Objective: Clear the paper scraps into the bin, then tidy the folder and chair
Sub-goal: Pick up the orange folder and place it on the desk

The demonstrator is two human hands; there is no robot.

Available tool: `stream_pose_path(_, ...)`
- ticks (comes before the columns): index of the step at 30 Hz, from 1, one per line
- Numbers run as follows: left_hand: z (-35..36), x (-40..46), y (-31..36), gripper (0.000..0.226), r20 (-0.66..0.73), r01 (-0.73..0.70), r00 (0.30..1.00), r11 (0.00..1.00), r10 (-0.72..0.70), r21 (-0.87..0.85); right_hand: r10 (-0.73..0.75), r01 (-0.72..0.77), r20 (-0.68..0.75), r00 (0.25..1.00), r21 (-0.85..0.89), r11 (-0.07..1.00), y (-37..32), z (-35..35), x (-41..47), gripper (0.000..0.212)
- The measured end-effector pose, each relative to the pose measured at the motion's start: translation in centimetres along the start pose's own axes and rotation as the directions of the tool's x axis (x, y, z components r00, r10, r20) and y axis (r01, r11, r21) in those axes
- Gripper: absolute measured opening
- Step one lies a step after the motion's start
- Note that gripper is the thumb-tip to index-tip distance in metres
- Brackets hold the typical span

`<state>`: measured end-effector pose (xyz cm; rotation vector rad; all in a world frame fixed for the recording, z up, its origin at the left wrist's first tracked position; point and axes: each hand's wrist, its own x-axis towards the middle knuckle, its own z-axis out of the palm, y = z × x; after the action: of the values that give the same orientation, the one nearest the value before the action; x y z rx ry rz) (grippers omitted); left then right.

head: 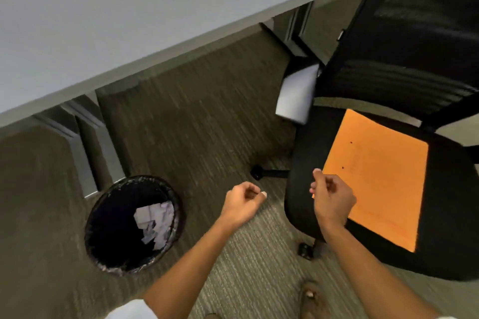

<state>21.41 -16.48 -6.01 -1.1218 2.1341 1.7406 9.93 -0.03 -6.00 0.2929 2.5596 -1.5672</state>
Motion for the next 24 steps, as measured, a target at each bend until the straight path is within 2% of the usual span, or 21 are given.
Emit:
stream_pose_path(4, 5.9, 1.6, 3.2, 0.019, 0.146, -0.232, 0.97, 0.928, 0.196, 0.291, 0.062, -0.077, -0.092, 0.994, -0.169, 0.983, 3.0, -7.2, 5.5, 0.022)
stream_pose_path(6, 8.4, 2.7, 4.3, 0.029, 0.177, -0.277, 0.957, 0.897, 0.228, 0.345, 0.085, -0.123, -0.156, 0.984, -0.254, 0.959, 4.4, -10.4, 7.3, 0.013)
stream_pose_path(8, 10.7, 3.8, 5.6, 0.038, 0.184, -0.285, 0.955, 0.885, 0.231, 0.369, 0.124, -0.184, -0.192, 0.974, -0.341, 0.922, 5.7, -12.8, 8.8, 0.02)
stream_pose_path(12, 15.0, 5.8, 7.9, 0.049, 0.159, -0.226, 0.971, 0.896, 0.177, 0.383, 0.337, -0.381, -0.178, 0.924, -0.475, 0.793, 7.8, -16.3, 11.5, 0.057)
stream_pose_path(14, 16.6, 6.5, 8.7, 0.053, 0.123, -0.161, 0.985, 0.905, 0.122, 0.393, 0.407, -0.412, -0.123, 0.905, -0.489, 0.769, 8.7, -17.3, 12.6, 0.07)
stream_pose_path(19, 18.8, 8.3, 9.5, 0.068, 0.037, -0.023, 0.999, 0.902, 0.008, 0.431, 0.375, -0.366, -0.071, 0.924, -0.445, 0.817, 9.7, -18.8, 14.5, 0.071)
stream_pose_path(21, 19.2, 8.8, 9.5, 0.054, 0.051, 0.028, 0.997, 0.917, -0.053, 0.398, 0.385, -0.371, -0.058, 0.921, -0.431, 0.823, 10.0, -19.4, 15.2, 0.076)
stream_pose_path(24, 19.5, 8.6, 9.1, 0.034, 0.149, 0.098, 0.982, 0.985, -0.119, 0.143, 0.483, -0.46, -0.009, 0.876, -0.318, 0.829, 10.4, -20.1, 16.0, 0.078)
